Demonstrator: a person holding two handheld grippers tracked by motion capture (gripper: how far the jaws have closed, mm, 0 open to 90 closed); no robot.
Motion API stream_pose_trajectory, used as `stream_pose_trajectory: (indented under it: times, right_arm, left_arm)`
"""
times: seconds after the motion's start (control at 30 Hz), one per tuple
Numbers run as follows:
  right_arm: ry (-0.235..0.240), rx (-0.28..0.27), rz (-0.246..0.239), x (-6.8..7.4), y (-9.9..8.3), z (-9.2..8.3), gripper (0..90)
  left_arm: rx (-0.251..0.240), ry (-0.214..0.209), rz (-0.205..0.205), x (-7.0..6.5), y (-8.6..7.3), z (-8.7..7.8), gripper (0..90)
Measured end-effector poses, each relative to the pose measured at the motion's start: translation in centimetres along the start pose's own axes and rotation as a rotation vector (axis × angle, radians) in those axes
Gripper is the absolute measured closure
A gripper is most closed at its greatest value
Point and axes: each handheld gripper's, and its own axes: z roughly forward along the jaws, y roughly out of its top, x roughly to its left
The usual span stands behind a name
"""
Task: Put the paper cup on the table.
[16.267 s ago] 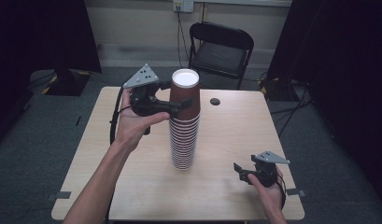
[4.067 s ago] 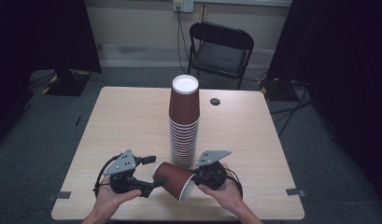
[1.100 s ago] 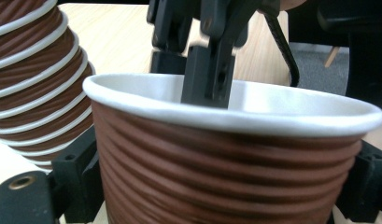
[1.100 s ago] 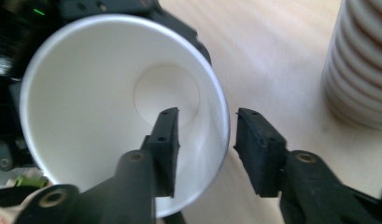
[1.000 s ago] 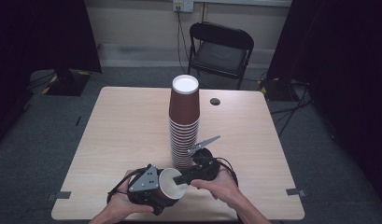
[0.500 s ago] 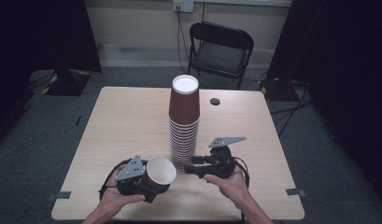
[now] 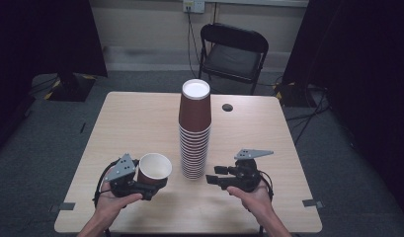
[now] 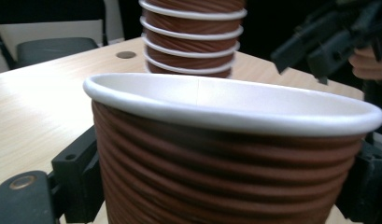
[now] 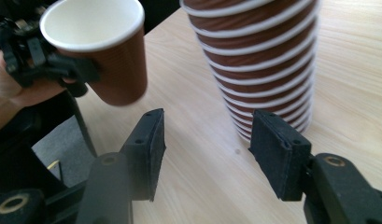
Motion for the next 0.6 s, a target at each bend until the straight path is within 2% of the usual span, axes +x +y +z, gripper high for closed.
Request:
stream_pose_trajectory:
  times: [0.03,0.07,0.3,0.33,0.47,0.6]
  right_arm:
    - [-0.01,0.002,-0.001,-0.1,-0.2,-0.1,44.2]
    - [-0.013,0.002,0.003,-0.2,-0.3,-0.2,44.2]
    - [-0.054,-0.015,0.024,-0.8,-1.8,-1.6,44.2]
    - [-0.062,-0.016,0.028,-1.0,-2.1,-1.8,44.2]
    - [-0.089,-0.013,0.04,-1.7,-2.8,-2.5,44.2]
    - [-0.105,-0.009,0.052,-2.3,-3.5,-2.9,44.2]
  left_arm:
    - [-0.007,-0.012,-0.01,0.2,0.0,0.0,10.4]
    - [-0.002,0.012,-0.01,0.2,0.0,-0.1,10.4]
    - [-0.032,0.06,-0.03,1.3,0.5,-0.6,10.4]
    - [-0.035,0.07,-0.024,1.6,0.6,-0.7,10.4]
    - [-0.055,0.104,-0.049,2.8,1.0,-0.9,10.4]
    - [-0.072,0.144,-0.051,3.9,1.2,-0.8,10.4]
